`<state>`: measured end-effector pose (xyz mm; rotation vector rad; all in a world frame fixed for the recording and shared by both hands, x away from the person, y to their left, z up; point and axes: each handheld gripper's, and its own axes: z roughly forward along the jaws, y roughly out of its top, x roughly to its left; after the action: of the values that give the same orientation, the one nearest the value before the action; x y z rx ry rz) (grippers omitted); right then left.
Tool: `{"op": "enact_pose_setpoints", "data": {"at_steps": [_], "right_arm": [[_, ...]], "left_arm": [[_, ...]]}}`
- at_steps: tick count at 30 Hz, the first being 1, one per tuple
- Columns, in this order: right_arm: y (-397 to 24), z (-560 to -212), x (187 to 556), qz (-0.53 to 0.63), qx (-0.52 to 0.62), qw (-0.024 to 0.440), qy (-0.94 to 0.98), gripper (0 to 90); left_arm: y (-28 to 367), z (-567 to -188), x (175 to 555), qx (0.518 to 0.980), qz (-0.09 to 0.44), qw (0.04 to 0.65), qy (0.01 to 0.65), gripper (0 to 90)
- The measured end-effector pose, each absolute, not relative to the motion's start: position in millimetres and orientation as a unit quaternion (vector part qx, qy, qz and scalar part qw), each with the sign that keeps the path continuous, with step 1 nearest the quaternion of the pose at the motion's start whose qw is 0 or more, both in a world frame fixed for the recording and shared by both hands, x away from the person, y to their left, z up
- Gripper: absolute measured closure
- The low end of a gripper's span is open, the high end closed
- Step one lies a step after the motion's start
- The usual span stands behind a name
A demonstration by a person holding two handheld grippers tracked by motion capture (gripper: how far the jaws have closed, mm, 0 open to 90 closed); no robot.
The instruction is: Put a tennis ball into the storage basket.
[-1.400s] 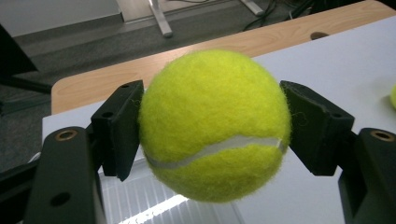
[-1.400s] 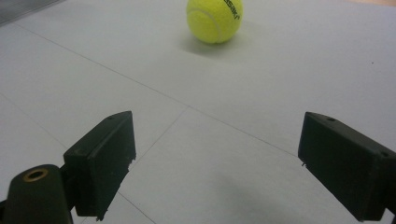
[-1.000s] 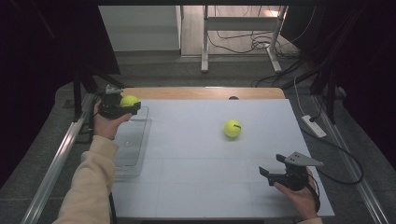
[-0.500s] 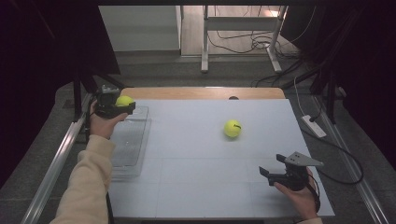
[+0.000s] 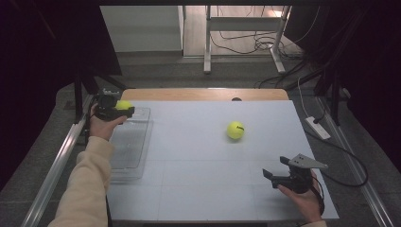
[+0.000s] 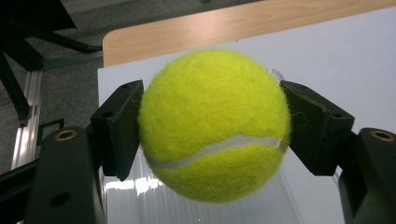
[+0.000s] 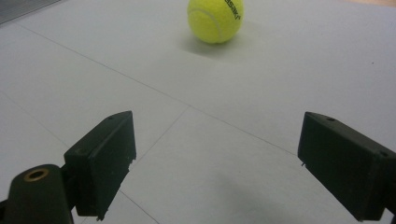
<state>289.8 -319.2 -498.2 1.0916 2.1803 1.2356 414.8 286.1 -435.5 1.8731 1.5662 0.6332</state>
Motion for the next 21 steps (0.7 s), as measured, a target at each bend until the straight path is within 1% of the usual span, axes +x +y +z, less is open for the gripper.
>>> {"op": "enact_pose_setpoints", "data": {"at_steps": [21], "right_arm": [[-321, -498, 290, 0.442, 0.394, 0.204, 0.779, 11.5]], "left_arm": [[295, -454, 423, 0.722, 0.210, 0.256, 0.608, 27.1]]}}
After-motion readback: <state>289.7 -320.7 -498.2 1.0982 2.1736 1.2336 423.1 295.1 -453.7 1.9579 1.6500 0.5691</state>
